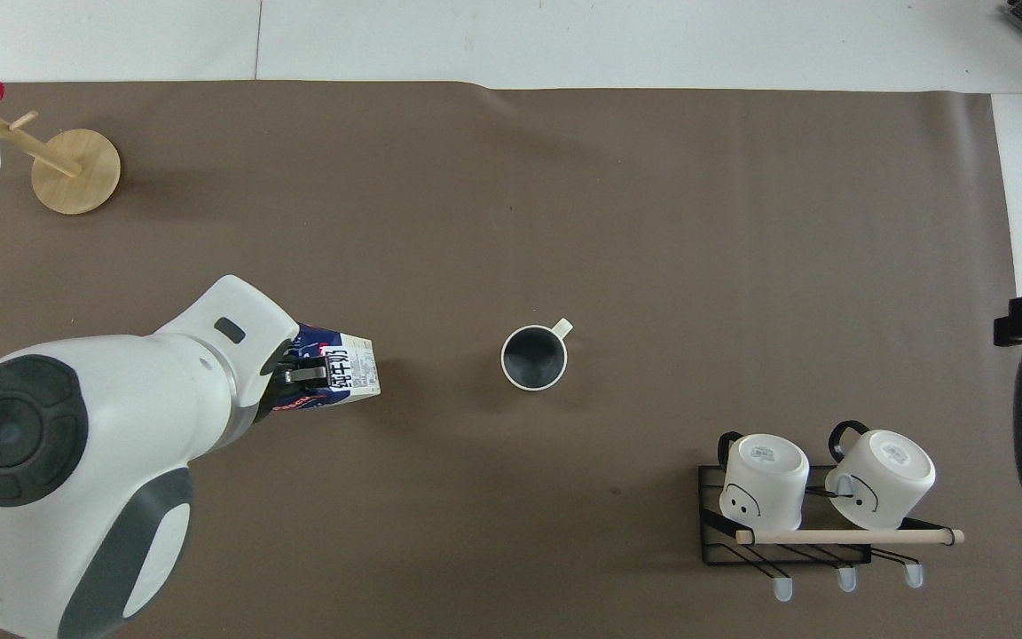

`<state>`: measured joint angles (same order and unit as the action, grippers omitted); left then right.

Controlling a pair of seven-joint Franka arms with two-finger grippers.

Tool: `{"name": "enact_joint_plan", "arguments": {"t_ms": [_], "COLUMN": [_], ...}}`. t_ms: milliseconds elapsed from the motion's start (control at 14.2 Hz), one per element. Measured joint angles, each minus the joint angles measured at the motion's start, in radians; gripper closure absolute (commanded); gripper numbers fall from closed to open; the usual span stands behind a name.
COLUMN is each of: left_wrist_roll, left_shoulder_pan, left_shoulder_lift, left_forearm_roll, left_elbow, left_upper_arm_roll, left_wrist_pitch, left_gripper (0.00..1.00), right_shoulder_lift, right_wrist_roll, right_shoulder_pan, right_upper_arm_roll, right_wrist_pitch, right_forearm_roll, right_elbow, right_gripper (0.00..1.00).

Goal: Place cup and milk on table
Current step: 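Carry the carton with the left gripper beside the mug and lower it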

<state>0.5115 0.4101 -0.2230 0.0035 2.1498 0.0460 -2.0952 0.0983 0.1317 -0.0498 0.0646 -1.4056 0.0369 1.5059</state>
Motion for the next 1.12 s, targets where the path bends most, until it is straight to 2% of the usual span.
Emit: {"name": "enact_joint_plan", "arguments": {"t_ms": [140, 351, 632, 912, 1123], "left_wrist_roll": [0.083, 0.107, 0.143, 0.290, 0.311], "left_shoulder_pan": [0.048, 0.066, 0.078, 0.160, 0.174], "left_shoulder_lift": [0.051, 0.111, 0.164, 0.239, 0.274], "left_forearm_roll": [0.017, 0.023, 0.047, 0.115, 0.122], "left_elbow": [-0.043, -0.092, -0.125, -0.158, -0.180], "left_upper_arm_roll": [0.011, 0.015, 0.014, 0.017, 0.017], "left_wrist_pitch": [0.000, -0.005, -0.027, -0.051, -0.070], "left_gripper": [0.50, 0.50, 0.50, 0.50, 0.50], "right_shoulder_lift": [-0.009, -0.013, -0.013, -0.014, -0.014], "right_wrist_roll": [0.000, 0.000, -0.007, -0.023, -0.023], "right_shoulder_pan": [0.000, -0.001, 0.000, 0.002, 0.002], "right_upper_arm_roll": [-0.001, -0.002, -0.002, 0.005, 0.005], "right_wrist_pitch": [-0.002, -0.010, 0.001, 0.005, 0.005], "right_forearm_roll": [0.000, -0.017, -0.021, -0.021, -0.021], "right_elbow": [0.000, 0.000, 0.015, 0.019, 0.020], "right_gripper": [0.00, 0.00, 0.00, 0.00, 0.00]}}
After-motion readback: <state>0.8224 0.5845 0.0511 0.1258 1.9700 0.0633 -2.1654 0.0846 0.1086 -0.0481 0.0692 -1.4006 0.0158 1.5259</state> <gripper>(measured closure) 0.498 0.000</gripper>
